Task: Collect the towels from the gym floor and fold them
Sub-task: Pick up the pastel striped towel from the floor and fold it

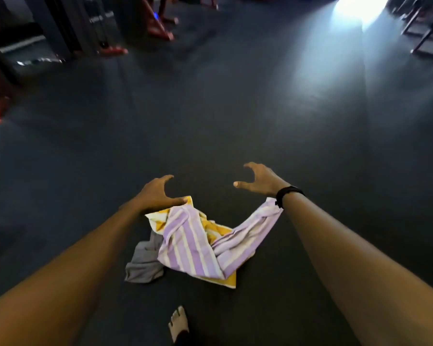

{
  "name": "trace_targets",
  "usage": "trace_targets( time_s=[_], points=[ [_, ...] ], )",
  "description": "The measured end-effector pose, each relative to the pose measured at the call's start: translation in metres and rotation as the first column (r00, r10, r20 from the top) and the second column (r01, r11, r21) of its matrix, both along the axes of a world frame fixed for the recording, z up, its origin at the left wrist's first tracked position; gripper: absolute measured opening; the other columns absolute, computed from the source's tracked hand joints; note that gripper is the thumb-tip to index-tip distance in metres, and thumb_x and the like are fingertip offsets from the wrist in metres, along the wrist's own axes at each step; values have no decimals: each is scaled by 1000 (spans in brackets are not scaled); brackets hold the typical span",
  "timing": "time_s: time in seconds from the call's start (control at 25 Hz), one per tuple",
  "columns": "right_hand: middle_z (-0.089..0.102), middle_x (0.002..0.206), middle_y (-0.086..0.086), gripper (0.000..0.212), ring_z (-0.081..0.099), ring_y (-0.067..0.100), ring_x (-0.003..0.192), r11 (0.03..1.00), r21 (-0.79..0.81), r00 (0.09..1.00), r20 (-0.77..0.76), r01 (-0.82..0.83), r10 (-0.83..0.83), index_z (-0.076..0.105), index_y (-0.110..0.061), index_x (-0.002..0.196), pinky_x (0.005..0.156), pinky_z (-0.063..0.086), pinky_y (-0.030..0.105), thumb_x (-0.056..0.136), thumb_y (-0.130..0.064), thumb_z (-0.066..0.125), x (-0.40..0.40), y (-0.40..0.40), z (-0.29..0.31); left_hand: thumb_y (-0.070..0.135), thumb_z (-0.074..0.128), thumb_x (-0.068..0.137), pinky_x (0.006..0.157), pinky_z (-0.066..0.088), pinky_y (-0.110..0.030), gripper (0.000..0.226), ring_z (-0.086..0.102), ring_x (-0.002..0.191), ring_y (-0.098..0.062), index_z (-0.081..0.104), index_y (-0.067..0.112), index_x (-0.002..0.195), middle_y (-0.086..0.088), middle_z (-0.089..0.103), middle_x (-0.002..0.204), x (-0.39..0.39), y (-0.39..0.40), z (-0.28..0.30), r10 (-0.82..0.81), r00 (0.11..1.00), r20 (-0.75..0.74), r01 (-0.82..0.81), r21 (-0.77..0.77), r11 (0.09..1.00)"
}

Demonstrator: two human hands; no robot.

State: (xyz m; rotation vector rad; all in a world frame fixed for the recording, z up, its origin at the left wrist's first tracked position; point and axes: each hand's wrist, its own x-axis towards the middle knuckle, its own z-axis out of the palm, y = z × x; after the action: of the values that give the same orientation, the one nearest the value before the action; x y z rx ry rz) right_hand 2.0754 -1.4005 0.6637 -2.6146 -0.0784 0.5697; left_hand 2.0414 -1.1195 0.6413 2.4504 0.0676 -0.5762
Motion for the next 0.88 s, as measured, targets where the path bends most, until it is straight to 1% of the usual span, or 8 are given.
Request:
trace_targets(
  time_s=[0.12,0.2,0.24,0.4,0.52,0.64,0.76,0.88],
  points=[
    [38,146,13,76,43,30,129,1000,-20,995,-99,0,-2,33,-15,144,105,40,41,84,-50,65,35,9,-75,51,75,72,108,38,-42,91,39,135,-26,32,21,146,-7,37,150,39,3,-70,-20,997,-76,19,-8,1000],
    [39,144,14,73,44,30,128,1000,-28,984,-180,-11,6,34,-14,143,103,40,39,85,-47,64,57,12,-150,49,75,73,107,39,-40,91,40,134,-23,32,18,146,-6,38,150,65,-2,-139,-49,990,-130,45,-34,998],
    [40,144,15,72,45,30,128,1000,-27,980,-197,-12,7,35,-13,143,102,40,38,85,-46,64,55,11,-167,47,75,73,107,39,-40,90,40,134,-22,32,17,146,-5,38,150,65,-4,-150,-58,989,-136,54,-36,998],
    [43,144,12,68,42,27,131,999,-33,953,-303,-22,11,38,-11,142,104,38,36,87,-42,64,81,6,-338,48,71,77,105,38,-36,86,38,135,-22,29,19,147,-4,36,150,101,-9,-302,-45,974,-222,37,-40,999],
    [40,147,10,68,38,26,134,998,-51,915,-404,-20,-2,35,-11,144,107,36,37,89,-42,61,70,0,-469,52,69,77,106,36,-36,88,37,135,-23,27,21,148,-4,34,152,107,-13,-419,-50,951,-304,53,3,999],
    [37,148,11,66,37,26,135,997,-83,872,-487,-3,-38,32,-11,145,107,34,36,92,-40,57,44,-3,-588,53,69,77,106,35,-34,88,37,136,-22,26,23,148,-4,34,151,100,-16,-521,-47,921,-387,53,4,999],
    [39,145,12,60,39,28,132,992,-119,843,-538,-45,-27,33,-10,143,104,36,37,94,-39,53,19,-1,-675,50,70,77,103,34,-30,87,37,136,-20,27,23,147,-4,35,151,89,-18,-596,-34,906,-422,36,-4,999],
    [43,136,14,56,46,33,122,980,-162,824,-567,-112,1,40,-10,135,97,42,41,92,-43,54,-2,5,-744,48,70,79,102,33,-29,85,36,137,-20,27,22,147,-4,34,151,75,-20,-661,-35,883,-469,38,-4,999]
  ],
)
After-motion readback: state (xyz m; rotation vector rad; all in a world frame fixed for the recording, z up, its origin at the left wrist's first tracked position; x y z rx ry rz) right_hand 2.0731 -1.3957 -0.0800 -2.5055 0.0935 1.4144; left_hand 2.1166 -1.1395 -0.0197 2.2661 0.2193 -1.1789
